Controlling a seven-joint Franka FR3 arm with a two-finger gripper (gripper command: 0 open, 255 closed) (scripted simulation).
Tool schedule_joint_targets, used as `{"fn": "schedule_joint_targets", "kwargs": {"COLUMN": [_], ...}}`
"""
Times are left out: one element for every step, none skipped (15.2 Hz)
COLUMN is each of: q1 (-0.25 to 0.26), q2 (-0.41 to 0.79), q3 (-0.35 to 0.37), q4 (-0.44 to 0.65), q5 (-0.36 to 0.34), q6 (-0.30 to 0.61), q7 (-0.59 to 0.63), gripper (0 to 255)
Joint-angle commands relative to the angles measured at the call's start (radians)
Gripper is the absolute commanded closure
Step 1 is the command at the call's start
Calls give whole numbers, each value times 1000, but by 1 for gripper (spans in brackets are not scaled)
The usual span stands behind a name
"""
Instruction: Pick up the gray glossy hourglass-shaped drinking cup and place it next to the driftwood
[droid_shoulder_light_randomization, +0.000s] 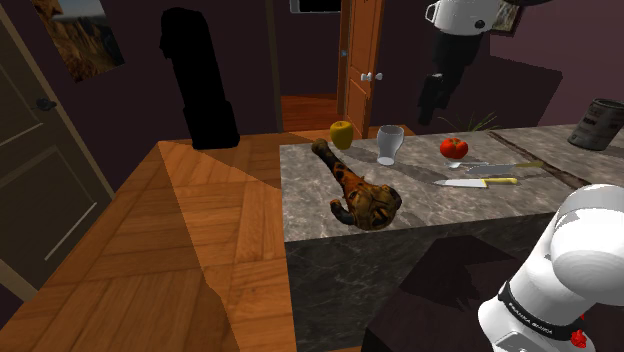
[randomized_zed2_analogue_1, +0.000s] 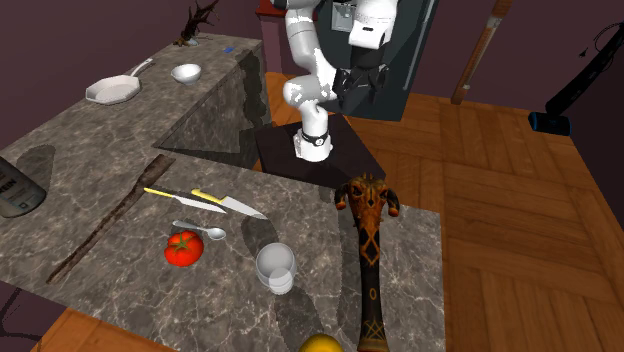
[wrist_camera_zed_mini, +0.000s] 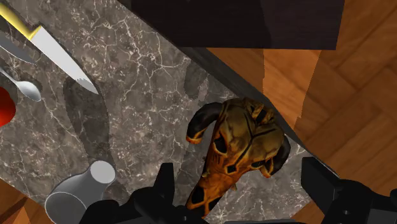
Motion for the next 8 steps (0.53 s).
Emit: {"fn": "schedule_joint_targets", "kwargs": {"q1": [0, -7, -15, -22, -29, -36, -43, -49], "q2": [0, 19, 38, 59, 81, 104, 127, 152], "q3": [0, -14, -28, -42, -56, -70, -84, -98], "q4": [0, -4, -8, -10, -10, -10, -8, -6], "q5": [0, -11, -21, -31, -41, -50, -59, -67], "q6": [0, 23, 47, 70, 93, 116, 139, 162], "q7": [0, -11, -22, -33, -44, -54, -65, -75], "gripper": [0, 0, 0, 0, 0, 0, 0, 0]}}
